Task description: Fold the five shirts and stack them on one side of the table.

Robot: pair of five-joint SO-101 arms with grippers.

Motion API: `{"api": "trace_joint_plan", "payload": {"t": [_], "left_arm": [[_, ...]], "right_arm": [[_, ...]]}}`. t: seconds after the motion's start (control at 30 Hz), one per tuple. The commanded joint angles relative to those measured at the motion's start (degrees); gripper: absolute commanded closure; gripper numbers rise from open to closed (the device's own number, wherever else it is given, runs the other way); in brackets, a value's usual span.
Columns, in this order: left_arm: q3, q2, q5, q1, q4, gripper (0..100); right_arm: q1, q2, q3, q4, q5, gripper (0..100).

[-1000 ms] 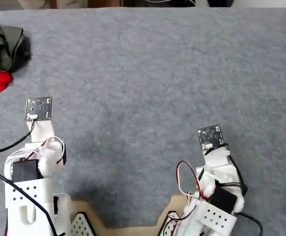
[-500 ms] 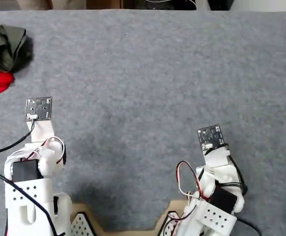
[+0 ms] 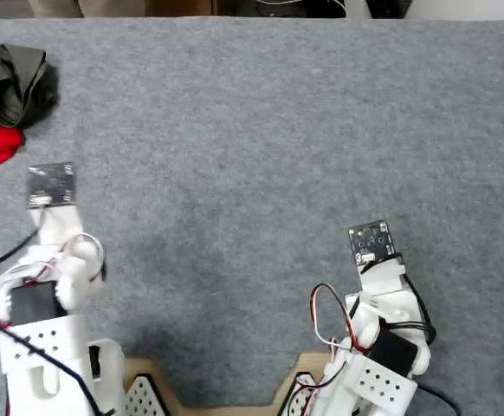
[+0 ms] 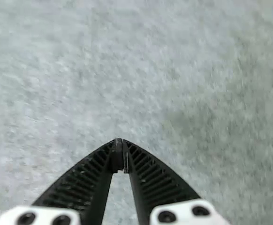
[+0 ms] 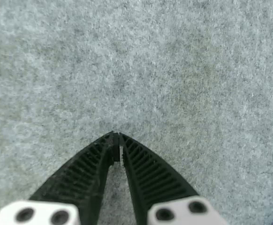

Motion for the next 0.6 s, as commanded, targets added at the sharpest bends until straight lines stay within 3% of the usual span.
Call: {"api": "trace_joint_plan", "payload": {"t": [0.0,0.23,0.43,0.57], "left_arm": [[-7.3,0.0,-0.3,-11.3,-0.8,98],[-17.8,12.6,-12.1,-28.8,-0.7,98],[-35.9,38.3,-9.8,-40.8,-0.2,98],[-49.3,56.3,-9.1,-45.2,2.7,98]], "right_arm": [[-0.5,-6.2,0.2,1.6,0.7,99.2],[-1.5,-6.0,0.2,1.5,0.8,99.2],[-3.6,-6.1,0.2,1.5,0.8,99.2],[-3.9,-6.1,0.2,1.5,0.7,99.2]]}}
